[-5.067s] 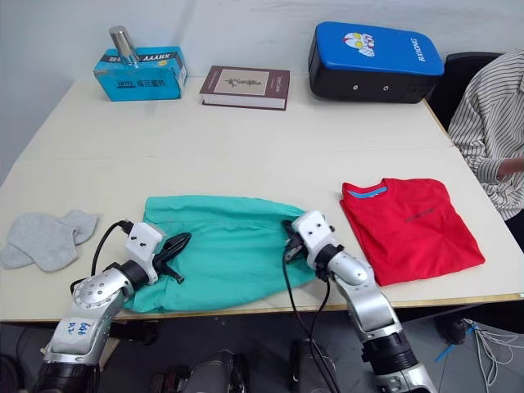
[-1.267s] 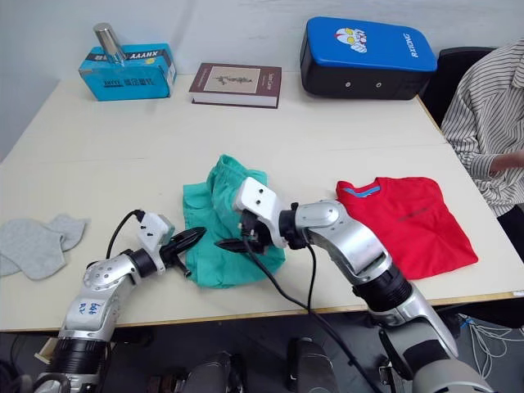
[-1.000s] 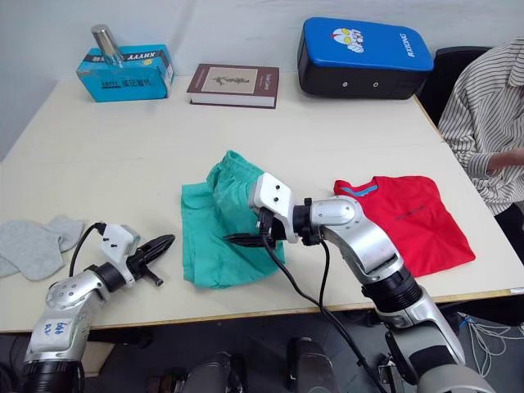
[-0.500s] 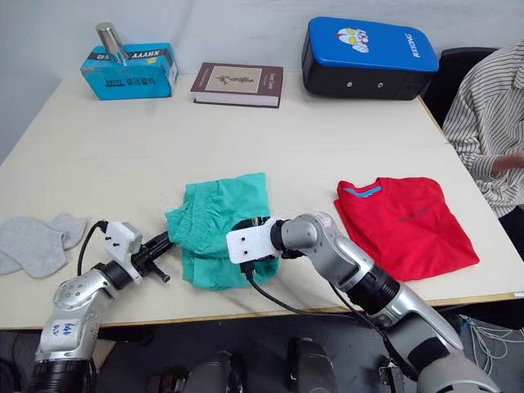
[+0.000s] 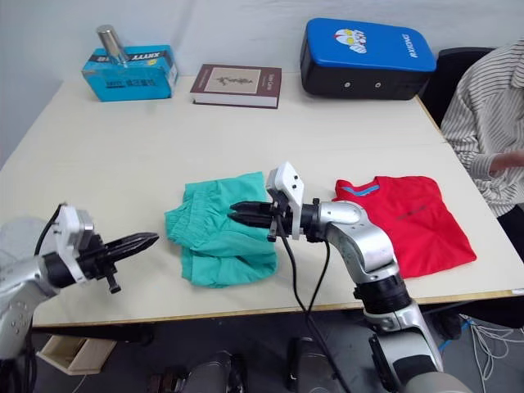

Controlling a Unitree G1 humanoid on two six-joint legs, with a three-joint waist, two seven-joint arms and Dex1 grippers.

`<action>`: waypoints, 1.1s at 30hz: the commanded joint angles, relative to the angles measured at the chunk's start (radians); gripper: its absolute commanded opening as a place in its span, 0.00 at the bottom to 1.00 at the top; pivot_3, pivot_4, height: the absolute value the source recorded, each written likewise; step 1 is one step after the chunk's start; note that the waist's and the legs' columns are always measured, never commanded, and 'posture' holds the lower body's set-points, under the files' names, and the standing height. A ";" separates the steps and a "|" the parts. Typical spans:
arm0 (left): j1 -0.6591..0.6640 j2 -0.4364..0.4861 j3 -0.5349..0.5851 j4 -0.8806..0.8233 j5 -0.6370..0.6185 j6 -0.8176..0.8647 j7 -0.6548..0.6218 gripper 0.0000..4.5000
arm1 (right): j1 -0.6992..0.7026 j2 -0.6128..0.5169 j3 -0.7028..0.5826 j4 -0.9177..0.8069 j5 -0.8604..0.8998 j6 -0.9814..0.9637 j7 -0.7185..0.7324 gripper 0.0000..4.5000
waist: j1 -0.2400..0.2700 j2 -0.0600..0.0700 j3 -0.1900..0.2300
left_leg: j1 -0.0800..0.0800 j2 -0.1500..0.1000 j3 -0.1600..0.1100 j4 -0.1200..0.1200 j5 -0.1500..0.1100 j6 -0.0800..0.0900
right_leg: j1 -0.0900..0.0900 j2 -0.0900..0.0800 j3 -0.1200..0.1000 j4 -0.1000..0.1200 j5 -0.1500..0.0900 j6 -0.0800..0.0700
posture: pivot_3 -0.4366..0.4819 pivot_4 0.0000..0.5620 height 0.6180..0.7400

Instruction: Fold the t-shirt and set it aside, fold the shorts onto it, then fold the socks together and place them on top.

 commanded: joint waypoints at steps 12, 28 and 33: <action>-0.590 -0.373 -0.406 0.686 0.429 -0.337 0.149 0.00 | 0.077 0.019 0.199 0.237 -0.288 -0.487 0.015 0.01 | -0.017 -0.002 0.001 | -0.002 0.001 0.007 0.002 0.004 -0.001 | -0.002 0.006 0.003 0.002 0.001 0.002 | 0.48 0.27 1.00; -0.391 -0.278 -0.287 0.444 0.315 -0.432 -0.038 0.00 | -0.015 0.016 0.003 0.273 -0.125 -0.327 0.005 0.01 | -0.025 -0.003 0.002 | -0.001 0.003 0.005 0.009 0.004 -0.002 | -0.002 0.003 0.003 0.009 0.000 0.000 | 0.48 0.27 1.00; -0.286 -0.254 -0.306 0.419 0.384 -0.453 0.000 0.00 | -0.077 0.076 -0.005 0.568 -0.211 -0.483 -0.072 0.01 | -0.019 -0.003 0.002 | -0.001 0.001 0.004 0.009 0.004 -0.001 | -0.002 0.002 0.003 0.009 -0.001 -0.001 | 0.48 0.27 1.00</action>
